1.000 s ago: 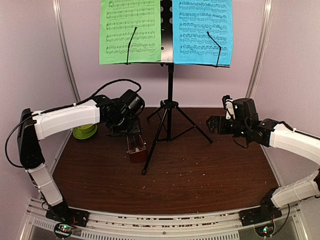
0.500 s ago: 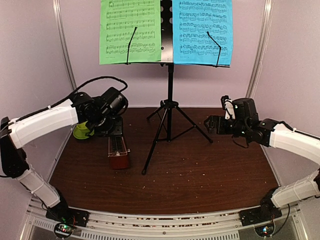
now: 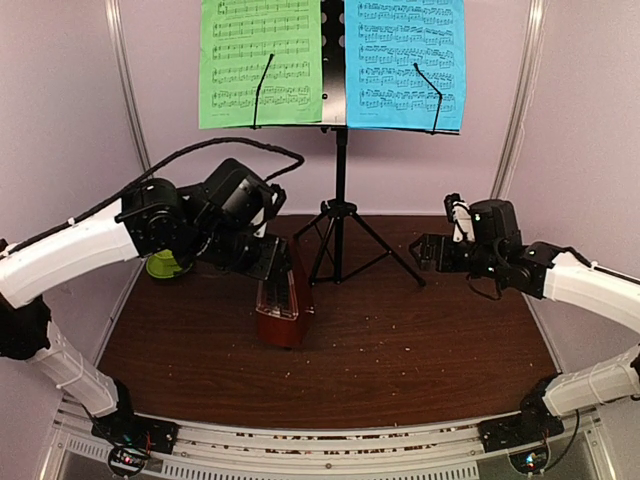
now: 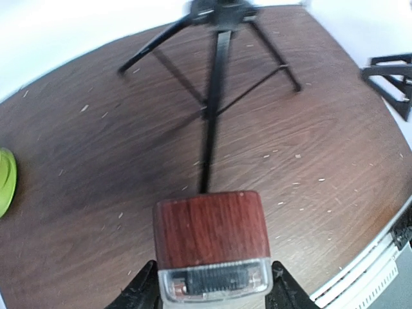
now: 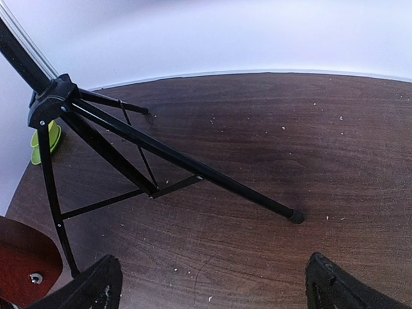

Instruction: Set up the instrument practice props

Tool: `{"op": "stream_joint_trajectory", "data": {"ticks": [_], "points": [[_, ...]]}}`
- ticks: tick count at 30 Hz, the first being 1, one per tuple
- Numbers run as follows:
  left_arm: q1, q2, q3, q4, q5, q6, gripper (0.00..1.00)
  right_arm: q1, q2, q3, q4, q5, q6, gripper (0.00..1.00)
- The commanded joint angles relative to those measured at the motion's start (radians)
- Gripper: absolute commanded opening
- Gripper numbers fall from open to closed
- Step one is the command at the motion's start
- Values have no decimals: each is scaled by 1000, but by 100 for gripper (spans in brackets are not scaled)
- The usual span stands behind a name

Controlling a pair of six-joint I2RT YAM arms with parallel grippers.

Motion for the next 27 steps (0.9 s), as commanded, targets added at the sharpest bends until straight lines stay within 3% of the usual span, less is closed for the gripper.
{"op": "stream_joint_trajectory", "data": {"ticks": [1, 11, 19, 25, 27], "points": [[-45, 90, 126, 195, 0, 114, 23, 2, -34, -28, 2, -6, 8, 100], [-61, 337, 230, 374, 29, 121, 21, 2, -87, -76, -16, -17, 20, 100], [-84, 436, 220, 469, -29, 58, 21, 3, -140, -120, -30, -18, 30, 100], [-119, 438, 193, 456, -81, 35, 40, 2, -169, -151, -19, -45, 84, 100], [-125, 437, 183, 450, -65, 31, 51, 2, -171, -152, -19, -49, 115, 100]]}}
